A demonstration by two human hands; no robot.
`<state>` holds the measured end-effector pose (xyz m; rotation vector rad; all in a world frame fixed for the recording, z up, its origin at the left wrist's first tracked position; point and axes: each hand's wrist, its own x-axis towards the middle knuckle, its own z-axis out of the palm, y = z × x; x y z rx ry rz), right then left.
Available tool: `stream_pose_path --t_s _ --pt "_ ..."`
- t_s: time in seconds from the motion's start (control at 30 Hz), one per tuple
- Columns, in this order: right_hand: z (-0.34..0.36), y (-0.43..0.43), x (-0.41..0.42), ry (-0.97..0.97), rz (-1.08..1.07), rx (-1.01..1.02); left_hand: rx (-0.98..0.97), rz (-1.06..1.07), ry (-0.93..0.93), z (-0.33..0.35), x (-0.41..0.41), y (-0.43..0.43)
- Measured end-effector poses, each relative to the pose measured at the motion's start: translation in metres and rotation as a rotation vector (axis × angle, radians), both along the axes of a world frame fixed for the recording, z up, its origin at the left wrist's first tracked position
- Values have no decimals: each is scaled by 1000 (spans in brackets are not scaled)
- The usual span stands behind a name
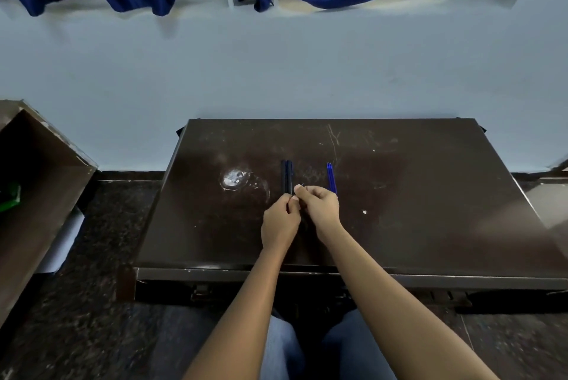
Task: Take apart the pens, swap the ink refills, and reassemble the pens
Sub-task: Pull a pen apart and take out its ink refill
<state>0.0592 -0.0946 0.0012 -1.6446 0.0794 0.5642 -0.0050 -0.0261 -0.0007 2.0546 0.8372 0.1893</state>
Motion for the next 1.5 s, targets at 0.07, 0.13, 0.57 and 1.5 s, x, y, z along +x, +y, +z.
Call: stream_pose_path --t_s 0.07,0.13,0.57,1.5 --pt "-7 9 6 47 -16 17 2 0 1 -6 5 5" --pt "-13 17 15 64 -20 -5 -27 -1 -16 -12 5 8" --pt "-45 22 38 -263 -2 -481 -308 176 -96 -17 15 37" --pt "-38 26 49 166 -20 369 -214 -21 -226 -35 48 36"
